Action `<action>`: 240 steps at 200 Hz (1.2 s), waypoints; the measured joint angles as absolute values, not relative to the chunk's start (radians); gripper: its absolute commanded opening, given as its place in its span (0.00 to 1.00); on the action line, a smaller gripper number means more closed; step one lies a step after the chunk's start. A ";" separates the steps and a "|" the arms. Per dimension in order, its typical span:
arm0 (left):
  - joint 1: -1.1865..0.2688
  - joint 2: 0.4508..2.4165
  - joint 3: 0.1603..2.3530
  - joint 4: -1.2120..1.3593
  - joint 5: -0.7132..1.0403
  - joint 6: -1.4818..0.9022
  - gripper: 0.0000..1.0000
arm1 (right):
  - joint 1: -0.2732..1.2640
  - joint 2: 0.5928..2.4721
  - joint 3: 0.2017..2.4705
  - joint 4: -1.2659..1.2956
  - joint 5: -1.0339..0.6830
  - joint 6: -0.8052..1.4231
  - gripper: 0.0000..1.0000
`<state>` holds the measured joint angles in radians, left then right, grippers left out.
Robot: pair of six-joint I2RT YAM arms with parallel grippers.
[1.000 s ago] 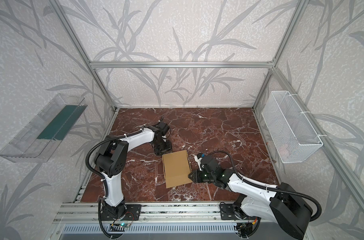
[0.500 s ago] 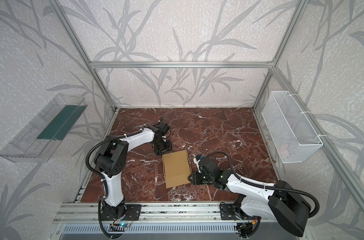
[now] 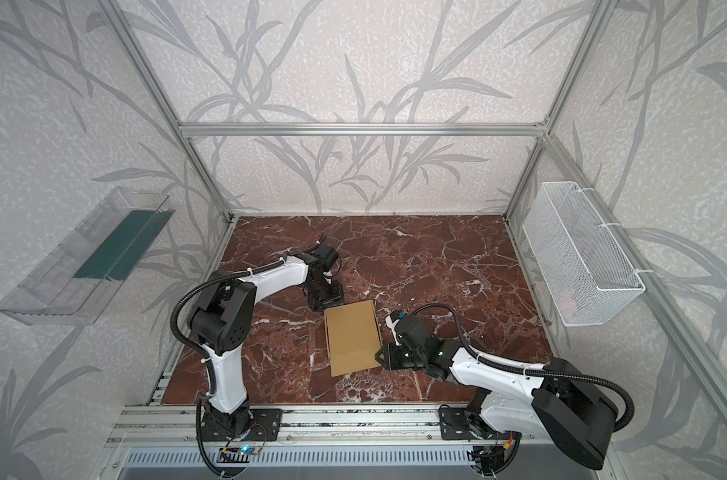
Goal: Fold the paper box
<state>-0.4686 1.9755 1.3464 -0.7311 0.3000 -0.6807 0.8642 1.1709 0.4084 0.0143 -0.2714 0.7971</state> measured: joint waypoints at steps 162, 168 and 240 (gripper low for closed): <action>-0.476 1.975 1.346 -0.730 0.288 -0.683 0.64 | 0.867 1.188 0.411 0.023 -0.251 0.779 0.28; -0.477 1.975 1.346 -0.730 0.287 -0.683 0.64 | 0.867 1.188 0.412 0.022 -0.249 0.776 0.28; -0.484 1.976 1.346 -0.730 0.291 -0.683 0.64 | 0.868 1.184 0.417 0.017 -0.217 0.748 0.28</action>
